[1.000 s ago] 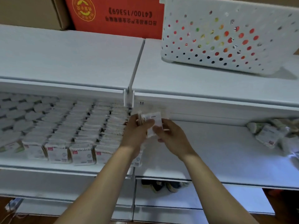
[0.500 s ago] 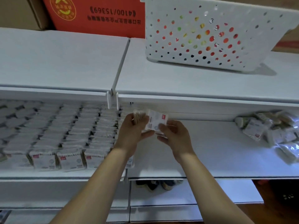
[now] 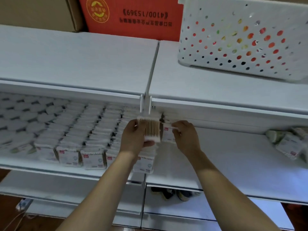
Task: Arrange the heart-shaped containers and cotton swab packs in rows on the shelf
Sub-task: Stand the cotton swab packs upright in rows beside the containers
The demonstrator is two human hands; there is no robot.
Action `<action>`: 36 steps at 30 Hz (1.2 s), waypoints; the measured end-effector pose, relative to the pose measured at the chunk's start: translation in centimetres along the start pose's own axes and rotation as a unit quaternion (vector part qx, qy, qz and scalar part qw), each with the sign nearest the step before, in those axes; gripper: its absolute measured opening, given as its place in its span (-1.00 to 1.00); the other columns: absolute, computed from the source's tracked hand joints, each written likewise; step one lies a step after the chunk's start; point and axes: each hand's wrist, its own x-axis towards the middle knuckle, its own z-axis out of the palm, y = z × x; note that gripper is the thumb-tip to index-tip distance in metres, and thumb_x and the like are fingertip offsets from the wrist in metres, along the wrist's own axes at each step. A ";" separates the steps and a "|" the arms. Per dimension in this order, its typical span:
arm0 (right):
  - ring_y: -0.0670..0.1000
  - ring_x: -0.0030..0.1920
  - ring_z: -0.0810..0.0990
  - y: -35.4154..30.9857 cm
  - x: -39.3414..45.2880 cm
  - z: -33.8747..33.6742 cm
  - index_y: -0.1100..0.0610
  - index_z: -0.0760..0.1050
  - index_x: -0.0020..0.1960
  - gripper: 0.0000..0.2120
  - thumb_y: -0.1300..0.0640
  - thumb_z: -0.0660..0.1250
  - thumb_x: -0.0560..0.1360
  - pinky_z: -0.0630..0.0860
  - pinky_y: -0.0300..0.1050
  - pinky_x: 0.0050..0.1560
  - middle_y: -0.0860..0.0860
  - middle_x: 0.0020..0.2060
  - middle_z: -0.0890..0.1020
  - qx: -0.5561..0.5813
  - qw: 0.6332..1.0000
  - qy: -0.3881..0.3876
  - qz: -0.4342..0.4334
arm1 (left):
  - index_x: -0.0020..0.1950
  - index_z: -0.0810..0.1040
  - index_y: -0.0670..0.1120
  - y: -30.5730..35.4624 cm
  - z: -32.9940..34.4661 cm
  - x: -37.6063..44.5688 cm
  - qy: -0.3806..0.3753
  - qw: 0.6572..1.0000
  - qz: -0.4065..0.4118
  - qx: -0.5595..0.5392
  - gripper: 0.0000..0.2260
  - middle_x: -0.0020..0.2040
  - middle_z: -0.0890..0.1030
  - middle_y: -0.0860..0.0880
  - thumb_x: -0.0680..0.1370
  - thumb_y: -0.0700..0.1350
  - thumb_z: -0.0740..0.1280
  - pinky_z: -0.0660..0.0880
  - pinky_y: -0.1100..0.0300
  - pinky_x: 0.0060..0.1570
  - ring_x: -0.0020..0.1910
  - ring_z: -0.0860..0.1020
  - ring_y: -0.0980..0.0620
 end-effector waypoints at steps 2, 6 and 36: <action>0.22 0.13 0.53 0.5 -0.1 0.8 0.14 0.66 0.11 -0.78 0.29 0.39 0.48 0.49 -0.02 0.15 0.15 0.15 0.56 -0.013 0.999 0.031 -0.017 | 0.21 0.54 -0.19 0.1 -0.4 0.0 0.003 1.000 -0.008 0.003 -0.77 0.06 0.63 -0.09 0.65 -0.06 0.30 0.65 0.09 -0.27 -0.08 0.63 0.01; 0.25 0.15 0.50 0.9 -0.6 1.4 0.10 0.65 0.15 -0.76 0.24 0.41 0.50 0.54 0.06 0.12 0.17 0.16 0.52 -0.025 0.998 0.051 -0.014 | 0.17 0.55 -0.18 0.1 -0.8 -0.2 -0.008 1.000 -0.019 0.002 -0.80 -0.01 0.65 -0.04 0.65 -0.07 0.30 0.66 0.10 -0.26 -0.18 0.66 0.07; 0.02 0.00 0.69 -3.1 -4.8 -7.5 0.11 0.50 0.20 -0.65 0.29 0.47 0.47 0.64 -0.05 -0.02 0.03 0.03 0.66 0.487 0.839 0.057 0.237 | 0.34 0.42 0.04 -2.2 4.7 0.0 -0.117 0.957 0.164 0.208 -0.60 0.07 0.62 0.01 0.54 -0.14 0.42 0.62 0.09 -0.05 -0.06 0.64 0.07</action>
